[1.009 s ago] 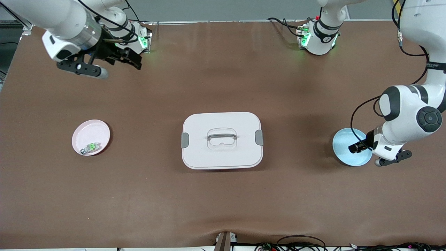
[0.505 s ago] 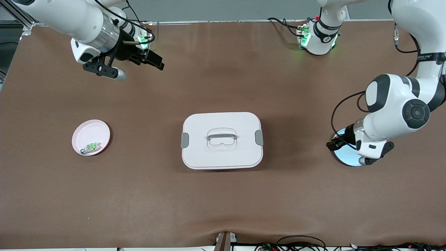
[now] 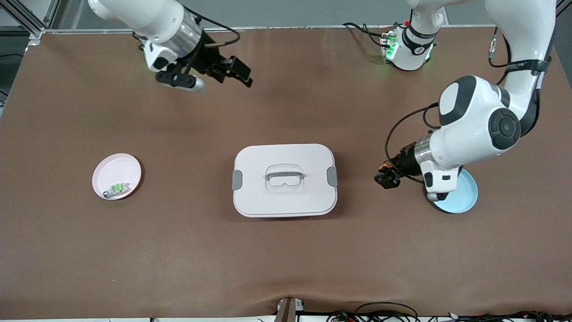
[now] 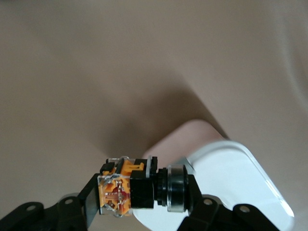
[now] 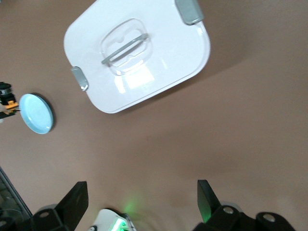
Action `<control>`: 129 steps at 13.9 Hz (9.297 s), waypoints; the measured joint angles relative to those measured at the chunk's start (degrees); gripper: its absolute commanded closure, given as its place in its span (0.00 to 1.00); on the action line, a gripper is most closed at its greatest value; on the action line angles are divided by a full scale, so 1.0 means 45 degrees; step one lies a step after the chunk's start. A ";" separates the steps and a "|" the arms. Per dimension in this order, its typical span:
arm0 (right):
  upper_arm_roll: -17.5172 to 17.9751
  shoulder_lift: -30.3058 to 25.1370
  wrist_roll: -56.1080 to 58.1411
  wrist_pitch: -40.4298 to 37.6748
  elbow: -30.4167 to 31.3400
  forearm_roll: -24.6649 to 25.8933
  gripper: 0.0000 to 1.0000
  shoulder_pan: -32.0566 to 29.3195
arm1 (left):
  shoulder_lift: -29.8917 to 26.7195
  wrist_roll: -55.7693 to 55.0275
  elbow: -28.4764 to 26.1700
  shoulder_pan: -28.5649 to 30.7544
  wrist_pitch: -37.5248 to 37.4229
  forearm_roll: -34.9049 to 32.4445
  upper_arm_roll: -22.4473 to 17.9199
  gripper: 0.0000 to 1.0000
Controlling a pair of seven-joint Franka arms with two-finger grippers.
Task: Transfer orange switch to right arm and place
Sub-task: 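Lift the switch with the left gripper while the right gripper approaches, then grasp the orange switch with the right gripper beside the left gripper, then open the left gripper and pull both grippers apart, then carry the switch with the right gripper while the left gripper retracts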
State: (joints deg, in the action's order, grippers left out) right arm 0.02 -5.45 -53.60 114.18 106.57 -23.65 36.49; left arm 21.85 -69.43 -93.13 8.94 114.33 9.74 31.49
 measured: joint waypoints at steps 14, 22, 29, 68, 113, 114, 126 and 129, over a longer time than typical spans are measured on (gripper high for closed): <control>-0.0003 0.1166 -0.0704 0.6052 0.1217 -0.2064 0.00 0.1727 | 0.0554 -0.3879 0.1564 -0.3084 -0.0590 0.3667 0.0126 1.00; -0.0025 0.1852 -0.0718 0.6746 0.1216 -0.2984 0.00 0.1805 | 0.0594 -0.4489 0.1913 -0.3605 -0.1442 0.4404 0.0162 1.00; -0.0021 0.2295 -0.0714 0.7365 0.1214 -0.3019 0.00 0.1971 | 0.0693 -0.4656 0.1921 -0.3905 -0.1495 0.4534 0.0196 1.00; -0.0395 0.1569 0.3384 0.2291 0.0748 -0.1167 1.00 0.0491 | 0.0337 -0.4159 0.3634 -0.2834 -0.2851 0.2571 -0.0486 0.00; -0.0494 0.2368 3.1294 0.7172 0.6238 0.7051 0.98 -1.0702 | -0.5405 1.4191 0.0614 -0.2365 -0.6616 -0.2763 -0.6021 0.00; -0.0493 0.2533 3.1322 0.7629 0.6397 0.7057 0.98 -1.0803 | -0.5470 1.4191 0.0613 -0.2361 -0.6616 -0.2763 -0.6022 0.00; -0.0479 0.4534 3.1353 0.9810 0.6912 0.7107 0.94 -1.0953 | -0.5549 1.4193 0.0613 -0.2344 -0.6615 -0.2523 -0.6027 0.00; -0.0480 0.4841 3.1353 1.0184 0.7118 0.7108 0.89 -1.1001 | -0.5549 1.4193 0.0611 -0.2342 -0.6615 -0.2522 -0.6031 0.00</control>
State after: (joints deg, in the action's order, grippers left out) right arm -2.14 16.34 87.49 160.00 138.60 8.34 -13.02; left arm -3.12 -5.56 -90.38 -1.59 84.56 -1.61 4.35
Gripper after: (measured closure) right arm 0.626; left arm 0.000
